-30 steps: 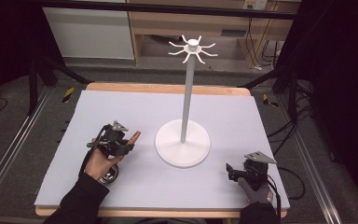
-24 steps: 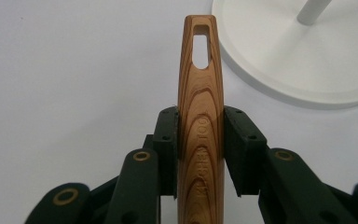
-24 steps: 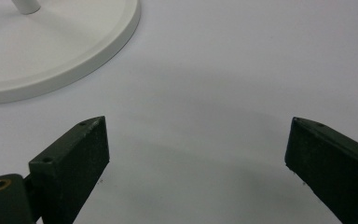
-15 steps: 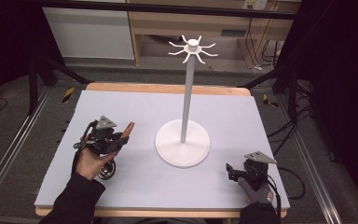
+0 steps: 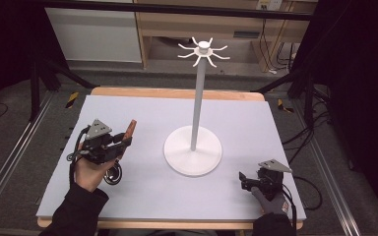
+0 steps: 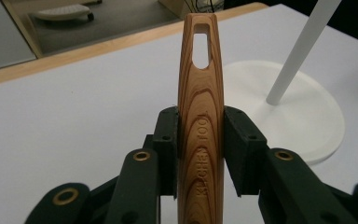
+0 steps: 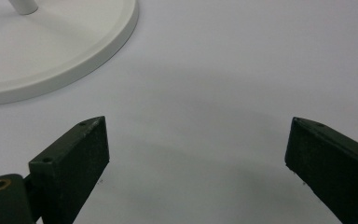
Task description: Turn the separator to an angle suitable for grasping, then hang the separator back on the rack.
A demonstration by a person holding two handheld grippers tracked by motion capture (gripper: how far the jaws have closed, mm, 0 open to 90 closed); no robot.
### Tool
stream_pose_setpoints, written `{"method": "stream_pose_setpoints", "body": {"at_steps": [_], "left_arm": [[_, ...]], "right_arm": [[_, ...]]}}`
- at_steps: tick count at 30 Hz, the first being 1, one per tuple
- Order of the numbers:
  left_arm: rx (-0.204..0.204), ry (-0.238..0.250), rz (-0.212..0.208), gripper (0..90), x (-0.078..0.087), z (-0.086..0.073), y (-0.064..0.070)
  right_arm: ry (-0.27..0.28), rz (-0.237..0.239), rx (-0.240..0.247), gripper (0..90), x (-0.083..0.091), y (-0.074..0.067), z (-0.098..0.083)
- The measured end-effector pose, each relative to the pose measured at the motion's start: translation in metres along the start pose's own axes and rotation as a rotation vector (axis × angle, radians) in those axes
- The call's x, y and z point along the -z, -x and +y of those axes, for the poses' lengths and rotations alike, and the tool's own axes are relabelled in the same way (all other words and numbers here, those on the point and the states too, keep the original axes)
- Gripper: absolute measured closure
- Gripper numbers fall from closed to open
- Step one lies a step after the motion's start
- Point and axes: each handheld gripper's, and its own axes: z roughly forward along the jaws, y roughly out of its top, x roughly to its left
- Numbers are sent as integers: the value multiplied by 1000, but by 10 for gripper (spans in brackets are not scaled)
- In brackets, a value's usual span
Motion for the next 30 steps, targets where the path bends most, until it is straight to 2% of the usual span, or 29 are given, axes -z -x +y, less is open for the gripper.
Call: {"method": "stream_pose_setpoints", "body": {"at_steps": [5, 6, 7, 15, 24, 30], "left_arm": [[-2, 62, -3, 670, 11, 5, 4], [-2, 62, -3, 669, 11, 5, 4], [-5, 90, -3, 670, 16, 7, 6], [4, 160, -15, 669, 28, 12, 10], [11, 211, -37, 669, 38, 22, 14], [7, 252, -60, 670, 40, 34, 21]], "right_arm": [[1, 0, 1, 66, 0, 0, 0], [1, 0, 1, 66, 0, 0, 0], [-1, 0, 3, 67, 0, 0, 0], [0, -2, 1, 67, 0, 0, 0], [7, -2, 6, 66, 1, 0, 0], [9, 0, 10, 66, 0, 0, 0]]}}
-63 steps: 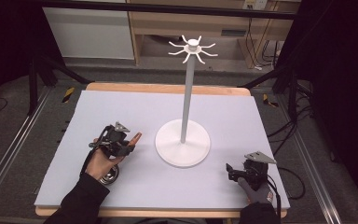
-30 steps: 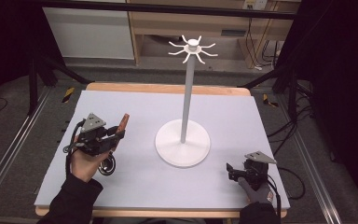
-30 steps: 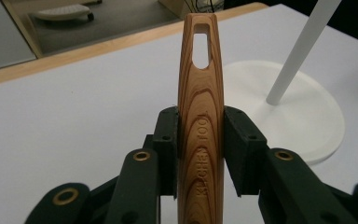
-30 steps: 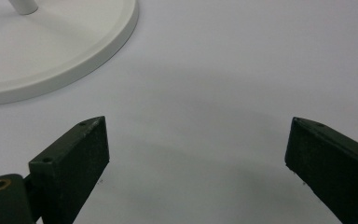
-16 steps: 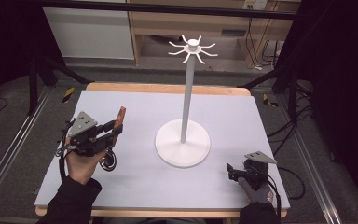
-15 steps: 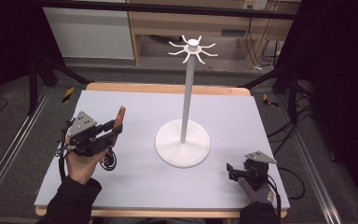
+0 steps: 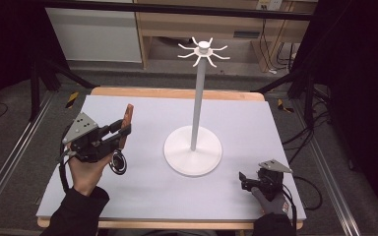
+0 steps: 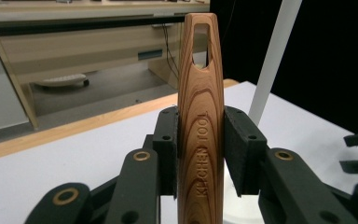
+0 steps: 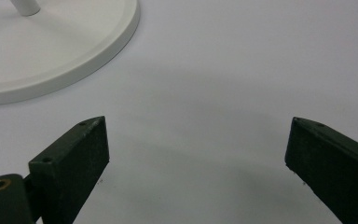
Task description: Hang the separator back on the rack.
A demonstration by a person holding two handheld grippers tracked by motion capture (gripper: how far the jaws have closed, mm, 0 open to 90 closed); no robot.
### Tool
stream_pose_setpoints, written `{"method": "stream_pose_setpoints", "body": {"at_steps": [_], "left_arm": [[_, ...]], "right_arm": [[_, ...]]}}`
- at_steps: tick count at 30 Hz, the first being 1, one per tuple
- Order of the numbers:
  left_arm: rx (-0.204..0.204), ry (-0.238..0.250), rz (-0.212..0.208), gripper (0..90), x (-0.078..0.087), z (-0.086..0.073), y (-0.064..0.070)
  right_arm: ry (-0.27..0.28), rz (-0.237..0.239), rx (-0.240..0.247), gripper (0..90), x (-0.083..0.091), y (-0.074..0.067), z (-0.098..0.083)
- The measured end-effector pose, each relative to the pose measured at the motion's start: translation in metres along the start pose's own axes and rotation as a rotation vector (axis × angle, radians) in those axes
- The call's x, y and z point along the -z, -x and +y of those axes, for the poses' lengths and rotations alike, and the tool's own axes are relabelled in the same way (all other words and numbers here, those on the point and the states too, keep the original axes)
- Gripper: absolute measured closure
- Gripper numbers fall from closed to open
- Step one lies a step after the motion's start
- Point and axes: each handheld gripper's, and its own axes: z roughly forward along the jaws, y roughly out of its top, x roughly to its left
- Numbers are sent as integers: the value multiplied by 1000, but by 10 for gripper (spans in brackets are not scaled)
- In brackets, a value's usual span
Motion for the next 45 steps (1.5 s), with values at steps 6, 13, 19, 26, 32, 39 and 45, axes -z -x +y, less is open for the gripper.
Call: {"method": "stream_pose_setpoints", "body": {"at_steps": [6, 13, 19, 26, 32, 39, 45], "left_arm": [[7, 35, -6, 669, -2, 11, 1], [14, 68, -21, 669, -6, 23, 5], [0, 87, -25, 669, -10, 38, 11], [-19, 105, -31, 669, -12, 51, 18], [-19, 131, -50, 669, -16, 67, 23], [-25, 152, -72, 669, -18, 81, 30], [-41, 164, -78, 669, -23, 88, 37]], "right_arm": [[-3, 1, -6, 66, 0, 0, 0], [-4, -1, -8, 65, 0, 1, 0], [-8, 0, -10, 65, -1, 1, 0], [-8, -1, -6, 65, -1, 1, 0], [-11, -5, -1, 65, -2, 1, 0], [-13, -5, -3, 65, -2, 0, 0], [-14, -4, -4, 65, -2, 0, 0]]}}
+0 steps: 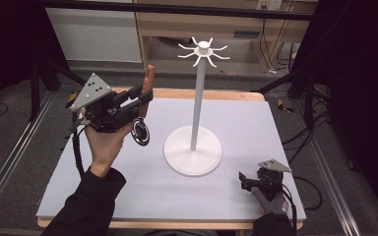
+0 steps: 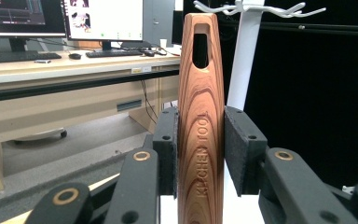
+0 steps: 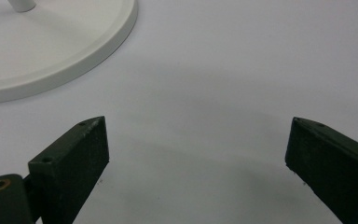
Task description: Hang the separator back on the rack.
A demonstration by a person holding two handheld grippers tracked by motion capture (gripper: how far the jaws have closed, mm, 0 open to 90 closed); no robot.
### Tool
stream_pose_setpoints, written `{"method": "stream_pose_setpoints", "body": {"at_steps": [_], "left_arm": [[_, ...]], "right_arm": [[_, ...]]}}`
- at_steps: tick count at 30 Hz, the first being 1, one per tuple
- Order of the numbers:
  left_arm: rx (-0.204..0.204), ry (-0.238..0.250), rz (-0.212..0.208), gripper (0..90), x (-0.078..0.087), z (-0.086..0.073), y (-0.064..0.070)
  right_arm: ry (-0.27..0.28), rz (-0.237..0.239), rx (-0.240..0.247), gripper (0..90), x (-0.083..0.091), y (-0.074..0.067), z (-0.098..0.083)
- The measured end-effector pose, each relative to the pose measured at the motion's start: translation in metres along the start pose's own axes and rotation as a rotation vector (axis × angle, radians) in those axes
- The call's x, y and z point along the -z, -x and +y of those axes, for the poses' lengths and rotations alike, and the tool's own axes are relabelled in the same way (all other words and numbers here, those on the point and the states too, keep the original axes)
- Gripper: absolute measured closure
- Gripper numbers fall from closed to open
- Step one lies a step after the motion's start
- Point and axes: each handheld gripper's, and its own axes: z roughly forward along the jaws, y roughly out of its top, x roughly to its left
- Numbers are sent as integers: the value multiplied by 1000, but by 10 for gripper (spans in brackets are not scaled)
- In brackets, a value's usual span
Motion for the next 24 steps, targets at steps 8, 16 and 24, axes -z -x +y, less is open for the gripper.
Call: {"method": "stream_pose_setpoints", "body": {"at_steps": [8, 16, 24], "left_arm": [[-14, 10, -7, 669, -6, 7, 3], [-17, 22, -19, 669, -12, 17, 7], [-24, 26, -27, 669, -21, 24, 12]], "right_arm": [[4, -1, -1, 65, 1, 1, 0], [1, -2, -7, 65, 0, 1, 0], [5, 0, -5, 65, 0, 1, 0]]}}
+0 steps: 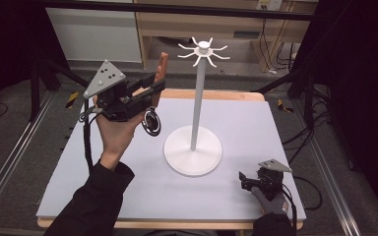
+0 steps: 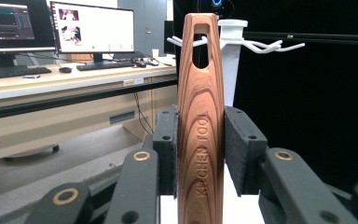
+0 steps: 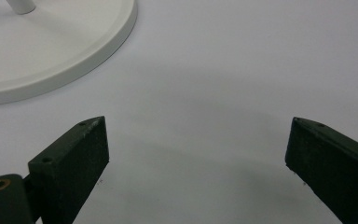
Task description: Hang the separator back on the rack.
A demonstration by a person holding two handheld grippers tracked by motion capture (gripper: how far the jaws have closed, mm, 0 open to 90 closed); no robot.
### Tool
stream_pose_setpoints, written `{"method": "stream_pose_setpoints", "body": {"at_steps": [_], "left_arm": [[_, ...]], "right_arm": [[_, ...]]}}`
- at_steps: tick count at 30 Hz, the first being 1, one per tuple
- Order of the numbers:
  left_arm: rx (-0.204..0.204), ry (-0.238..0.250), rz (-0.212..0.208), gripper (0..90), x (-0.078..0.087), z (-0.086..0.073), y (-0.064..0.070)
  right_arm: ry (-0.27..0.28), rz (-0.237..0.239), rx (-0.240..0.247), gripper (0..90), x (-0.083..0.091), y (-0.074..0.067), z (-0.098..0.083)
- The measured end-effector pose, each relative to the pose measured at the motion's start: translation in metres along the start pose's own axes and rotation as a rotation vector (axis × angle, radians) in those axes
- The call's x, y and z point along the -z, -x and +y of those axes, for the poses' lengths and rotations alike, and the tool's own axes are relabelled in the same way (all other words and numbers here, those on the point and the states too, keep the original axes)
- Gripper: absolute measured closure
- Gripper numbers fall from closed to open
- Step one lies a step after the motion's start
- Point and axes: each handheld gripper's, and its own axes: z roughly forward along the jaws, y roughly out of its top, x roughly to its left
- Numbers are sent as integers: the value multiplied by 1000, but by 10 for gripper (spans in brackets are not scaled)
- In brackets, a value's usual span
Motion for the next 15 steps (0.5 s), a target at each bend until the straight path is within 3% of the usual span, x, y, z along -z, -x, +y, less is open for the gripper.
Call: {"method": "stream_pose_setpoints", "body": {"at_steps": [15], "left_arm": [[-3, -13, -3, 669, -18, 6, 2]], "right_arm": [[-1, -1, -7, 64, 0, 0, 0]]}}
